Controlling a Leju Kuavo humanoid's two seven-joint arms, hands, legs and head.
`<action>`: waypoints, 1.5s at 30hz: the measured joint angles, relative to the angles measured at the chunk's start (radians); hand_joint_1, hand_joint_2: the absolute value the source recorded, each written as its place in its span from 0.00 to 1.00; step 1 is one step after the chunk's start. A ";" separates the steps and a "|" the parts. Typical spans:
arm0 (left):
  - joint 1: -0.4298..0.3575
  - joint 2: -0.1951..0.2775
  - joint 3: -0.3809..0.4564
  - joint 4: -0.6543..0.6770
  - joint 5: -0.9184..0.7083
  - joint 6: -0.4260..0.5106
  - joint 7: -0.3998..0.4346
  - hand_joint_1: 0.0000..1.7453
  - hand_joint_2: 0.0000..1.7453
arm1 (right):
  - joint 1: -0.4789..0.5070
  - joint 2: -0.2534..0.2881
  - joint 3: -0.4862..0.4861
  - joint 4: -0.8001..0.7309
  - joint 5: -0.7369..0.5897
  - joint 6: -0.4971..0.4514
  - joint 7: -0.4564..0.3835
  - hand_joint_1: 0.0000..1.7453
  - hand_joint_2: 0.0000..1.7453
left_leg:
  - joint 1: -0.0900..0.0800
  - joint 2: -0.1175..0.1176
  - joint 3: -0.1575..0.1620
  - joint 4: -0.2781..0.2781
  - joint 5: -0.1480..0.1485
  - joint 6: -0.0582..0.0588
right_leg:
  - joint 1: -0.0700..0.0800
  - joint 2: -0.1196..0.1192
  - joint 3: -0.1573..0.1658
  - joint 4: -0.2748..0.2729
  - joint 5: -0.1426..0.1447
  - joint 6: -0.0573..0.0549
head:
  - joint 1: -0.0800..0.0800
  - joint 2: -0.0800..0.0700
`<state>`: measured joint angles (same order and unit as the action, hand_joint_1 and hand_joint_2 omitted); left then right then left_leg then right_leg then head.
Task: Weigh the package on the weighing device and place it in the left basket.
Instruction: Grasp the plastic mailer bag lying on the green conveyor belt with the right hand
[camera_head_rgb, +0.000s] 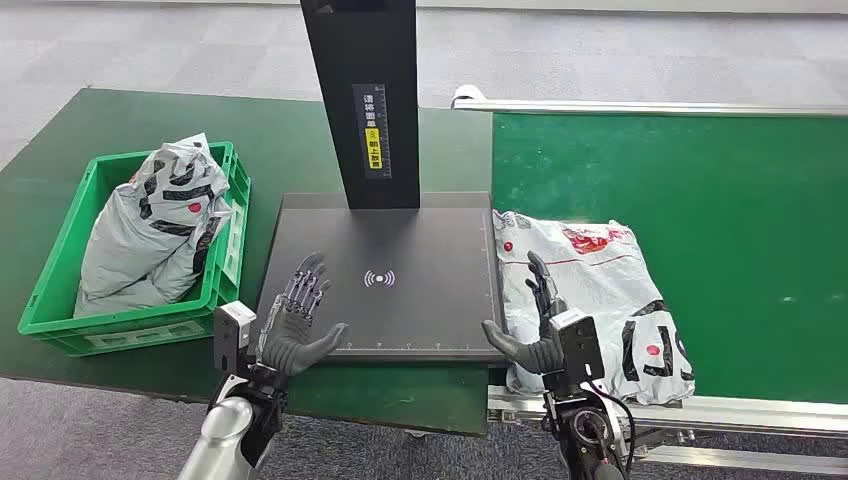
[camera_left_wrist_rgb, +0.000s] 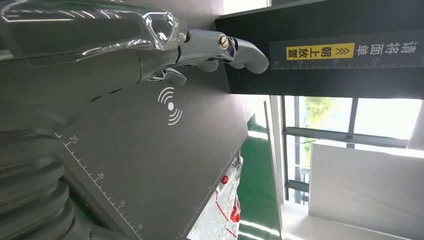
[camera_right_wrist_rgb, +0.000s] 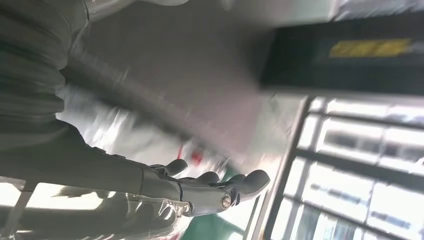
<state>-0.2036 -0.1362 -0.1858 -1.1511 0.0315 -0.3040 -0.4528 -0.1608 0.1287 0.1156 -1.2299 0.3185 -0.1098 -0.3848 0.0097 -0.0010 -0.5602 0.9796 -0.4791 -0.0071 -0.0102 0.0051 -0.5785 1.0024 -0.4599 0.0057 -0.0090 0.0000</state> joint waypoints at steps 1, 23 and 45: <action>0.001 0.000 0.000 0.000 0.000 0.000 0.002 0.00 1.00 | -0.005 -0.006 -0.001 0.003 0.033 -0.028 0.014 0.00 1.00 | 0.000 0.000 0.000 0.000 0.000 0.000 | 0.000 0.000 0.000 0.000 0.000 0.000 | 0.000 0.000; 0.015 0.004 0.008 -0.018 0.000 0.004 0.054 0.00 1.00 | -0.123 -0.175 -0.126 0.204 0.798 -0.005 0.632 0.00 1.00 | 0.000 -0.003 0.000 0.000 0.000 0.000 | 0.000 -0.001 0.000 0.000 0.000 0.000 | 0.000 0.000; 0.088 -0.013 0.012 -0.085 -0.021 0.019 0.066 0.00 1.00 | -0.118 -0.152 -0.180 0.218 0.727 0.002 0.513 1.00 1.00 | 0.000 -0.004 0.004 0.000 0.000 0.000 | 0.000 -0.002 0.005 0.000 0.000 0.000 | 0.000 0.000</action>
<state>-0.1157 -0.1495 -0.1741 -1.2359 0.0107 -0.2851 -0.3873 -0.2787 -0.0234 -0.0649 -1.0121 1.0452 -0.1082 0.1285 0.0098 -0.0045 -0.5558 0.9798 -0.4791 -0.0070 -0.0102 0.0035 -0.5736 1.0021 -0.4599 0.0059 -0.0092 0.0000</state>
